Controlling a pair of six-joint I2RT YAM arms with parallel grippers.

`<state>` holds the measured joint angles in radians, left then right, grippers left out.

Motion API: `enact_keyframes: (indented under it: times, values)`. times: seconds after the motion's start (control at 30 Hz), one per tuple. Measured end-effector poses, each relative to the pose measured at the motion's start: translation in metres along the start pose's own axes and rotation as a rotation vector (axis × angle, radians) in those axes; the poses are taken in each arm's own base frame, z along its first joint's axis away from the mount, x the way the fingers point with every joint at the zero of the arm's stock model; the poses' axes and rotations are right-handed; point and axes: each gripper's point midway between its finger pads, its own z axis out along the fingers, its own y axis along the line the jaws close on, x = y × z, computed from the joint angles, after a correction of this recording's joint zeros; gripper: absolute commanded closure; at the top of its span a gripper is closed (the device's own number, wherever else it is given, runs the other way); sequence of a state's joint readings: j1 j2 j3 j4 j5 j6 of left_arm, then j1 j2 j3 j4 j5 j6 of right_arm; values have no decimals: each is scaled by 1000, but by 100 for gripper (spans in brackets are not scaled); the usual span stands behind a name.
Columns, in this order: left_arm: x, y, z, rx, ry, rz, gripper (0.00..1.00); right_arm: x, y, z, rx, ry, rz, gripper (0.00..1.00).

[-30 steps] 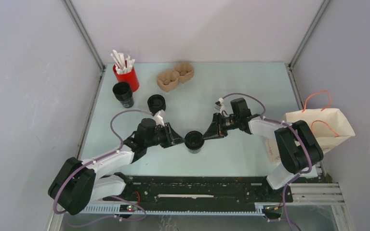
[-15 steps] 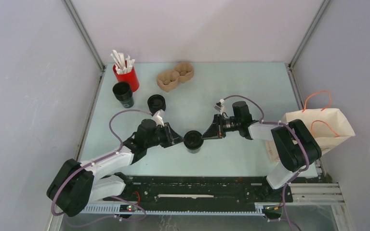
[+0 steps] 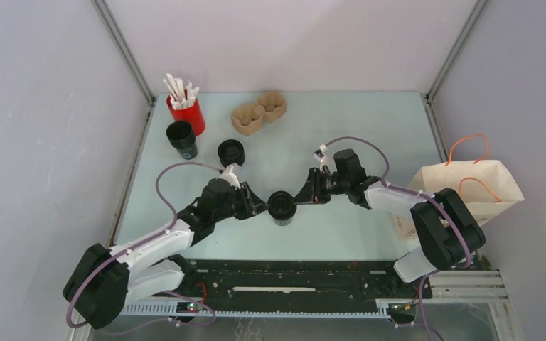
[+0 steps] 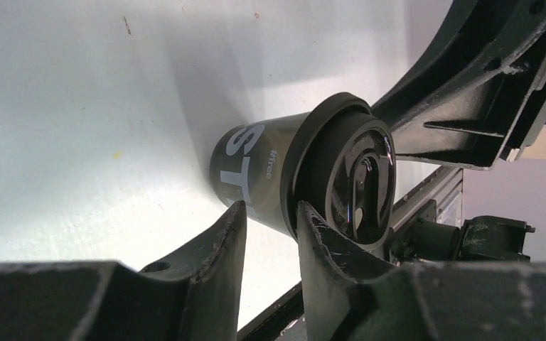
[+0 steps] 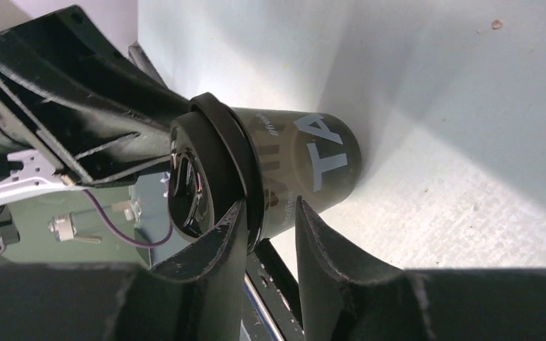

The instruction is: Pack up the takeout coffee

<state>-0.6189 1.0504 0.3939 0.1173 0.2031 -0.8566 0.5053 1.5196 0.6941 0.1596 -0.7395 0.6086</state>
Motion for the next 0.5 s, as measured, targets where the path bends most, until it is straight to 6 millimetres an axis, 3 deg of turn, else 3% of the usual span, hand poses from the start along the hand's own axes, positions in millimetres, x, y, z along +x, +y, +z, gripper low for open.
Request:
enact_keyframes:
  times: [0.1, 0.5]
  values:
    - [2, -2, -3, 2, 3, 3, 61, 0, -4, 1, 51, 1, 8, 56]
    - [5, -7, -11, 7, 13, 5, 60, 9, 1, -10, 135, 44, 23, 51]
